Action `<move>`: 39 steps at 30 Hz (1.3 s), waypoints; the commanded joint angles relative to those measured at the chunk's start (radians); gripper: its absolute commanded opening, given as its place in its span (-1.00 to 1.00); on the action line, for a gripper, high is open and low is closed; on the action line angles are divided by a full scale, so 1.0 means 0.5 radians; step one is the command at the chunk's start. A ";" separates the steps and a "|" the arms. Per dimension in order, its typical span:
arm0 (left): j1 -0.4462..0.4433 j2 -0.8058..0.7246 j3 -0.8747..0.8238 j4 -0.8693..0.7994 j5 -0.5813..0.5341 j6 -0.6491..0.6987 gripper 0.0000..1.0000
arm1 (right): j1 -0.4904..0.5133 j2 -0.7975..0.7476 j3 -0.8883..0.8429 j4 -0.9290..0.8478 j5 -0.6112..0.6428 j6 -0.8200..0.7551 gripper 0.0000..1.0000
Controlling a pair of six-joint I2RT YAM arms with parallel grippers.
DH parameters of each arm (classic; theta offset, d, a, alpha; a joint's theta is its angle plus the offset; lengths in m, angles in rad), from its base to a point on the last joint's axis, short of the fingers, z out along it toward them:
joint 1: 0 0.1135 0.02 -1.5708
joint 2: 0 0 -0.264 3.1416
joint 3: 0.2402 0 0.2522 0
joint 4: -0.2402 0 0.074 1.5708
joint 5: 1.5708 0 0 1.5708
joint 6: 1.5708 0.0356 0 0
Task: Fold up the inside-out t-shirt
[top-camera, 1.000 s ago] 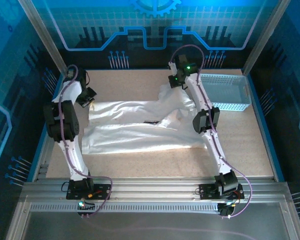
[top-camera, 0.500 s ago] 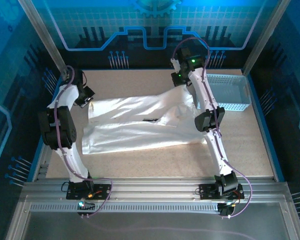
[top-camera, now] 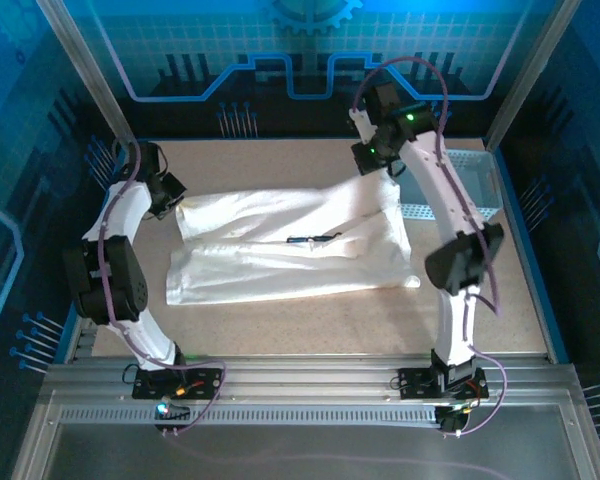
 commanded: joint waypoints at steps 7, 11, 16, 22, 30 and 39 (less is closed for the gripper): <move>0.032 -0.304 -0.224 0.127 0.028 -0.026 -1.00 | -0.024 -0.392 -0.819 0.769 -0.114 0.145 -1.00; 0.049 -0.302 -0.253 0.195 0.094 -0.015 -1.00 | -0.060 -0.380 -0.976 0.996 -0.156 0.171 -1.00; 0.048 -0.286 -0.263 0.217 0.147 -0.018 -1.00 | -0.096 -0.315 -0.963 1.098 -0.053 0.198 -1.00; 0.052 -0.519 -0.575 0.343 0.097 -0.110 -1.00 | -0.168 -0.531 -1.387 1.209 -0.066 0.413 -1.00; 0.074 -0.988 -1.081 0.378 -0.105 -0.283 -1.00 | -0.125 -0.998 -2.070 1.416 -0.127 0.658 -1.00; 0.102 -1.463 -1.556 0.264 -0.264 -0.507 -1.00 | -0.084 -1.482 -2.750 1.579 -0.225 0.929 -0.99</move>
